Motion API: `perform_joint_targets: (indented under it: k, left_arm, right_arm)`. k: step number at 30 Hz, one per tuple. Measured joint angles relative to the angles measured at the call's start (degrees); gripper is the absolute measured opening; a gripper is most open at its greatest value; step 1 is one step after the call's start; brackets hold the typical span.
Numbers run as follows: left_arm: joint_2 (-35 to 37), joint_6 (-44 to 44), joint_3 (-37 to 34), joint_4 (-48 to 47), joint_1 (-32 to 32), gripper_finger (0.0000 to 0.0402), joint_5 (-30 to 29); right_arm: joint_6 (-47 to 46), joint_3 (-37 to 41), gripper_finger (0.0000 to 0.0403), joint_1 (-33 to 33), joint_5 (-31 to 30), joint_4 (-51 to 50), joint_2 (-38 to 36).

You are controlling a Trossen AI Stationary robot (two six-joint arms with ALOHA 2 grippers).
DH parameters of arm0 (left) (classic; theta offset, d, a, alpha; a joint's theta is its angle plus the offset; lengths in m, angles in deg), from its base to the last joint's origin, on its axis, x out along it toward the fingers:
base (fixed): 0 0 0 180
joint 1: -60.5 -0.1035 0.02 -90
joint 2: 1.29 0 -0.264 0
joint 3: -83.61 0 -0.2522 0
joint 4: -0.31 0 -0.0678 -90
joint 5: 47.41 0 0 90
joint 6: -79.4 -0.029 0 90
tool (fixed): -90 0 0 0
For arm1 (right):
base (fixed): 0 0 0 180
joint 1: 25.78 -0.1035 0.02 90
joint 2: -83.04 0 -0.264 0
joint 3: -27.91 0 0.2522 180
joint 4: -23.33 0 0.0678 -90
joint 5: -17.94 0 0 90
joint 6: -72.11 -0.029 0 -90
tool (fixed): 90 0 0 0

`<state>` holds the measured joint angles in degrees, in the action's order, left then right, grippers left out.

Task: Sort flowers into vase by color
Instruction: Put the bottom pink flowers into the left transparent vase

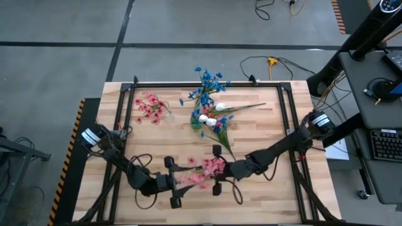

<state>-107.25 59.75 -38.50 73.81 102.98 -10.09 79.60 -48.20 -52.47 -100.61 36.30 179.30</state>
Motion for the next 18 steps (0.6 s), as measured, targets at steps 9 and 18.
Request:
perform_joint_targets:
  k: [9, 18]
  left_arm:
    - [0.02, 0.31, 0.03, -0.24, -3.29, 0.0258, 1.15]
    - [0.04, 5.8, -0.01, -3.71, -7.0, 0.0258, 8.43]
  right_arm:
    - [-0.04, -3.41, 0.0012, 0.71, 0.05, -3.74, 3.09]
    - [-0.05, -3.38, 0.0012, 1.23, 0.01, -3.82, 3.11]
